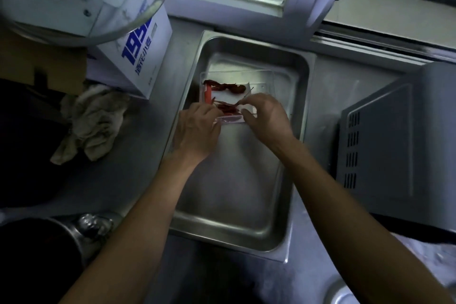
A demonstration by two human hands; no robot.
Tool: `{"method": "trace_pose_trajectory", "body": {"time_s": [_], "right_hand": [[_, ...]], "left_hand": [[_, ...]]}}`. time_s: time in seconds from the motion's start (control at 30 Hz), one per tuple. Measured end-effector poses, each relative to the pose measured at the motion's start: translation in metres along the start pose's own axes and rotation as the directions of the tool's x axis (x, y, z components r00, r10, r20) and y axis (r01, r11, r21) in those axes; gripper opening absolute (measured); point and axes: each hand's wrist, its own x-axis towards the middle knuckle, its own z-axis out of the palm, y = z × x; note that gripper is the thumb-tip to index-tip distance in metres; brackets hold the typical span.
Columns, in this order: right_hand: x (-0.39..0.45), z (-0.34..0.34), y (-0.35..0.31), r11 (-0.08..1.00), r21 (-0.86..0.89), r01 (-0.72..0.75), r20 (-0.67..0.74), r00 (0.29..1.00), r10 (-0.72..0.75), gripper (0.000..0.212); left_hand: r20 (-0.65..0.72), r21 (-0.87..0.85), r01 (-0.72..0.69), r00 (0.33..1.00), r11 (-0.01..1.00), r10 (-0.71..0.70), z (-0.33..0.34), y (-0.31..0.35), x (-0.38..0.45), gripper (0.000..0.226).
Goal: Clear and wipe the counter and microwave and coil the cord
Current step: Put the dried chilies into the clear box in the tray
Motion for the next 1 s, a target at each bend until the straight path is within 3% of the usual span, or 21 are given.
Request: {"method": "trace_pose_trajectory", "body": {"time_s": [0.27,0.53,0.67,1.0], "right_hand": [[-0.114,-0.032,-0.002,0.998,-0.009,-0.057,0.063,0.996,0.058,0.028],[-0.214,-0.040,0.018,0.995,0.049,-0.084,0.102,0.992,0.078,0.035],[-0.259,-0.058,0.038,0.993,0.060,-0.101,0.119,0.988,0.093,0.038],[-0.343,-0.111,0.084,0.977,0.027,-0.212,0.067,0.975,0.210,0.038]], "left_hand": [[0.070,-0.053,-0.037,0.997,0.998,0.041,-0.029,0.054,-0.072,0.035],[0.227,0.083,-0.023,0.974,0.996,0.004,-0.025,0.125,-0.148,0.048],[0.236,0.068,-0.034,0.972,0.997,0.017,-0.008,0.160,-0.175,0.053],[0.256,0.087,-0.159,0.957,0.983,0.132,0.019,0.246,-0.206,0.040]]}}
